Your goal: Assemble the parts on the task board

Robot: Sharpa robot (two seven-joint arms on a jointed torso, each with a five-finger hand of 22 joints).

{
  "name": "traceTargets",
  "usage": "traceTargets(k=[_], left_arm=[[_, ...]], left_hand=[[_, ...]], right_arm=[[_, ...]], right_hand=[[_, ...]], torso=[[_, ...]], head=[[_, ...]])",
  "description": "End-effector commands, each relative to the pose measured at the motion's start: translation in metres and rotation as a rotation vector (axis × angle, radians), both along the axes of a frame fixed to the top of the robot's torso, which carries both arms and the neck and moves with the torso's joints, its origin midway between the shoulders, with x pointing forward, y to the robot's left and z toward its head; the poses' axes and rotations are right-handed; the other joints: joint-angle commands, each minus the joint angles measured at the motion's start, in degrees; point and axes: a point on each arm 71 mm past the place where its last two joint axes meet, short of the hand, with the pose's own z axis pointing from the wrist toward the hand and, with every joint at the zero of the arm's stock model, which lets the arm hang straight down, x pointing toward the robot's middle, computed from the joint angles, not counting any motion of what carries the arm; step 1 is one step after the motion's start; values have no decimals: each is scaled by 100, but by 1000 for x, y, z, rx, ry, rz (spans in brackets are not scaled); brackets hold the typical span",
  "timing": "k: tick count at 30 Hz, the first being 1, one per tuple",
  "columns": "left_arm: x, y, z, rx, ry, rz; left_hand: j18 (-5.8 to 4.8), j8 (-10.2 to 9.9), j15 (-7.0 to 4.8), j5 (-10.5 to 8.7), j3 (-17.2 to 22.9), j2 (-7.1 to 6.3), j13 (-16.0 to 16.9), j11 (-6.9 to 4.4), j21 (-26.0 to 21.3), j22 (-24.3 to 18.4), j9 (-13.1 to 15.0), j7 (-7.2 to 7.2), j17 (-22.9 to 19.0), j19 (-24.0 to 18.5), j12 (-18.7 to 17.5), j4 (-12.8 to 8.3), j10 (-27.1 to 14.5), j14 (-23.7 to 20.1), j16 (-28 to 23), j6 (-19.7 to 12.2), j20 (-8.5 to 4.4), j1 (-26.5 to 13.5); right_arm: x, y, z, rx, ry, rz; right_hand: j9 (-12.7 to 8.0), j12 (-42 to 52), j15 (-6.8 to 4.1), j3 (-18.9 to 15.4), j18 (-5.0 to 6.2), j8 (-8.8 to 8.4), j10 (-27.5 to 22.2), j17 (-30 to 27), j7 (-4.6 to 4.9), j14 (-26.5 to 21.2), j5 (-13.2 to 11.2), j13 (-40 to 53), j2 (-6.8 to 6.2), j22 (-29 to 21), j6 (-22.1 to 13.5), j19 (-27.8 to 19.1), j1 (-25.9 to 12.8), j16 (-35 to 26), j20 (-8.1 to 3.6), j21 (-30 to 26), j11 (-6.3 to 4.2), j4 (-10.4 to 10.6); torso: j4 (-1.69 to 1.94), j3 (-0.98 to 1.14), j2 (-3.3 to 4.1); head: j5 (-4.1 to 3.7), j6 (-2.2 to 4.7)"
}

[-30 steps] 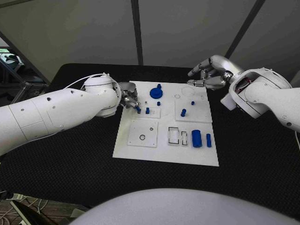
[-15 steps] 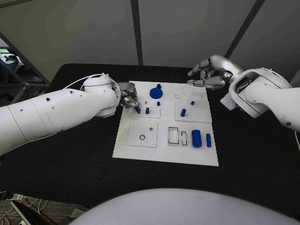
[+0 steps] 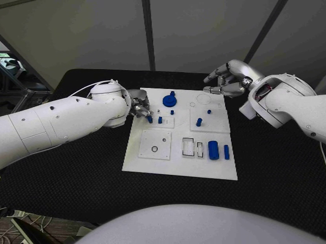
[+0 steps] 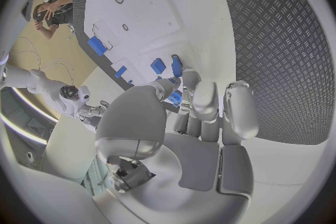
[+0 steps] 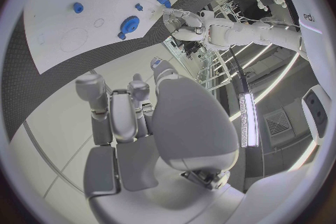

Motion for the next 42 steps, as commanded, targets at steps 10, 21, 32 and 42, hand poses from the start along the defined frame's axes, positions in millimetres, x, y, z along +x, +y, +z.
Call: traceTargets(k=[10, 21, 32, 42], left_arm=[[0, 0, 1, -5, 3, 3], [0, 1, 0, -1, 8, 8], [0, 1, 0, -1, 9, 12], [-1, 0, 0, -5, 17, 12]], left_hand=[[-367, -16, -34, -31, -153, -19, 16, -12, -17, 444, -15, -12, 11, 52, 39, 106, 13, 97, 21, 35, 6, -178], [-369, -39, -32, -30, -358, -54, 36, -8, -20, 458, -28, -9, 11, 62, 67, 228, 13, 98, 19, 65, 8, -328], [-370, -61, -31, -26, -516, -54, 43, -6, -23, 470, -42, -8, 14, 70, 82, 339, 9, 100, 21, 90, 9, -439], [-375, -73, -30, -20, -619, -19, 78, -6, -10, 491, -50, -10, 17, 86, 117, 446, 25, 101, 22, 118, 9, -532]], right_arm=[[0, 1, 1, 3, -3, 8], [0, 1, 1, 2, -3, 8], [0, 0, 1, 2, -3, 7], [0, 0, 1, 1, -2, 7]], right_hand=[[-3, -24, -53, 6, 56, 16, -32, -3, -15, 141, 28, -6, 32, -5, -9, -23, -15, -24, -5, -20, -22, 26], [-3, -24, -53, 6, 56, 16, -32, -3, -15, 141, 28, -6, 32, -5, -9, -23, -15, -24, -5, -20, -22, 26], [-3, -24, -53, 6, 56, 16, -32, -3, -15, 141, 28, -6, 32, -5, -9, -23, -15, -24, -5, -20, -22, 26], [-3, -24, -53, 6, 56, 16, -32, -3, -15, 141, 28, -6, 32, -5, -9, -23, -15, -24, -5, -20, -22, 26]], torso=[[2, -2, 1], [3, -4, 0], [0, -1, -2], [3, -3, -3]], head=[[-4, 1], [-4, 1], [-7, 1], [-4, 1]])
